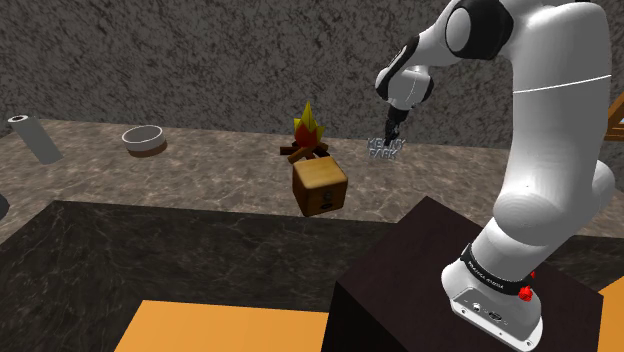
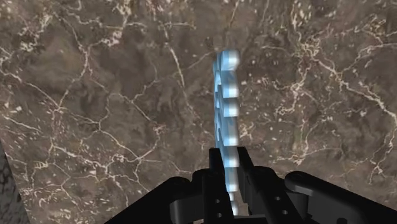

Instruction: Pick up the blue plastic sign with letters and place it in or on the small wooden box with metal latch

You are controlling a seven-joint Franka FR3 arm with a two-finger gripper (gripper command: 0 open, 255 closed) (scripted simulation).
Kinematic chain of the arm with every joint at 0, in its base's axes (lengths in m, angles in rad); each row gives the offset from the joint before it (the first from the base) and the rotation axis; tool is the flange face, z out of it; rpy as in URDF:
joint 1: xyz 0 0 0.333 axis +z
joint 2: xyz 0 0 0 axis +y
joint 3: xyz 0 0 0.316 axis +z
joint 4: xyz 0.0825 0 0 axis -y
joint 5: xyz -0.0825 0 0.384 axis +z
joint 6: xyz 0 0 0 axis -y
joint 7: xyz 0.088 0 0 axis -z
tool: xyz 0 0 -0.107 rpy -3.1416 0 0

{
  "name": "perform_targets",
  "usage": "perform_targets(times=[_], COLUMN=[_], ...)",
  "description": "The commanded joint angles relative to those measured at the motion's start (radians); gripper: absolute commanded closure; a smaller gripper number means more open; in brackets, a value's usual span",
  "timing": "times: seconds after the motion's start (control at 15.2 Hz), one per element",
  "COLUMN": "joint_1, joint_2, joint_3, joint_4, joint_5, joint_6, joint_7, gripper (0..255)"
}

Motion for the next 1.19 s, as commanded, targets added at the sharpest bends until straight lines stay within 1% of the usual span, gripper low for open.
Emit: perform_targets(times=[0.0, 1.12], joint_1=[0.009, 0.054], joint_2=[-0.022, -0.171], joint_3=[-0.01, -0.073], joint_4=[-0.002, 0.033], joint_5=[-0.015, -0.131], joint_6=[-0.018, -0.181], joint_7=[0.013, 0.1], gripper=[255, 255])
